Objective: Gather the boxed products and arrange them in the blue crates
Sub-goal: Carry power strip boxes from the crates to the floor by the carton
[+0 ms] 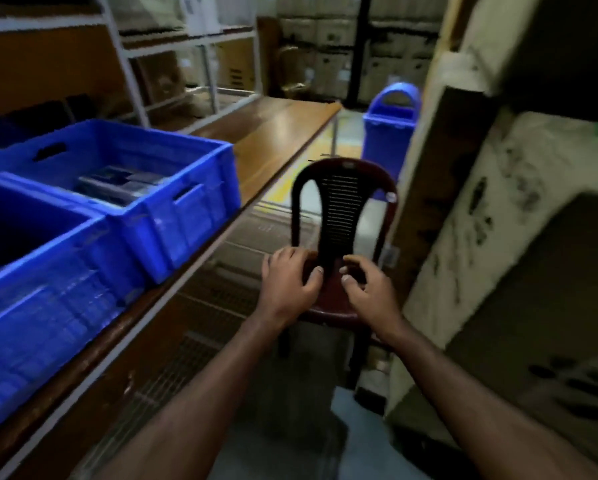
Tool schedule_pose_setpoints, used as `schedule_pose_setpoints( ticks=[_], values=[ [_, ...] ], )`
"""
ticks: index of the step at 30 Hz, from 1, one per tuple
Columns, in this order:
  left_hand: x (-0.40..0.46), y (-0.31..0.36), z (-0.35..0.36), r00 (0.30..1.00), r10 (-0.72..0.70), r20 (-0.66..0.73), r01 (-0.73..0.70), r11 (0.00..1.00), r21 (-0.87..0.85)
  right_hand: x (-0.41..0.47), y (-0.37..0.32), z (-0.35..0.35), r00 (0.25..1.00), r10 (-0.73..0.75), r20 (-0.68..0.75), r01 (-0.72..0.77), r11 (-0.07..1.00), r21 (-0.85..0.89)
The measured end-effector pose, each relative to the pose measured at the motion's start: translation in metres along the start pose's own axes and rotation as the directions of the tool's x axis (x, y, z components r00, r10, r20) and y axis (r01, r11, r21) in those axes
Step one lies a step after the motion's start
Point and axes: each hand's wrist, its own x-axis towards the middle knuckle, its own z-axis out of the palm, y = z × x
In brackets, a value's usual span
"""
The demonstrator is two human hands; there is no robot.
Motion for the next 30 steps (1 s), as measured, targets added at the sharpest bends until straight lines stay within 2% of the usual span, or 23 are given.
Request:
schedule_pose_setpoints(
  ticks=[4, 8, 12, 15, 17, 21, 25, 27, 30],
  values=[
    [-0.030, 0.085, 0.064, 0.973, 0.153, 0.175, -0.146, 0.988, -0.053, -0.081, 0.042, -0.084, 0.984, 0.162, -0.074, -0.158, 0.986, 0.053],
    [-0.077, 0.197, 0.138, 0.859, 0.327, 0.394, -0.285, 0.944, -0.164, -0.177, 0.093, -0.183, 0.932, 0.306, -0.196, -0.305, 0.952, 0.038],
    [-0.171, 0.318, 0.201, 0.765, 0.410, 0.497, -0.284, 0.907, -0.311, -0.299, 0.151, -0.282, 0.822, 0.482, -0.304, -0.482, 0.872, 0.079],
    [-0.253, 0.392, 0.244, 0.632, 0.495, 0.597, -0.328, 0.868, -0.373, -0.401, 0.183, -0.345, 0.728, 0.553, -0.406, -0.575, 0.814, 0.078],
    [-0.294, 0.436, 0.266, 0.528, 0.534, 0.660, -0.355, 0.845, -0.400, -0.462, 0.191, -0.382, 0.631, 0.603, -0.488, -0.642, 0.759, 0.106],
    [-0.349, 0.526, 0.295, 0.382, 0.626, 0.680, -0.399, 0.775, -0.489, -0.554, 0.202, -0.447, 0.470, 0.644, -0.604, -0.724, 0.673, 0.155],
    [-0.389, 0.588, 0.328, 0.241, 0.677, 0.696, -0.424, 0.718, -0.552, -0.609, 0.217, -0.495, 0.333, 0.647, -0.686, -0.757, 0.617, 0.215],
    [-0.396, 0.608, 0.353, 0.176, 0.683, 0.708, -0.423, 0.702, -0.573, -0.624, 0.230, -0.512, 0.286, 0.655, -0.699, -0.766, 0.594, 0.243],
    [-0.396, 0.633, 0.391, 0.135, 0.668, 0.732, -0.372, 0.719, -0.587, -0.635, 0.255, -0.540, 0.270, 0.680, -0.681, -0.787, 0.564, 0.251]
  ],
)
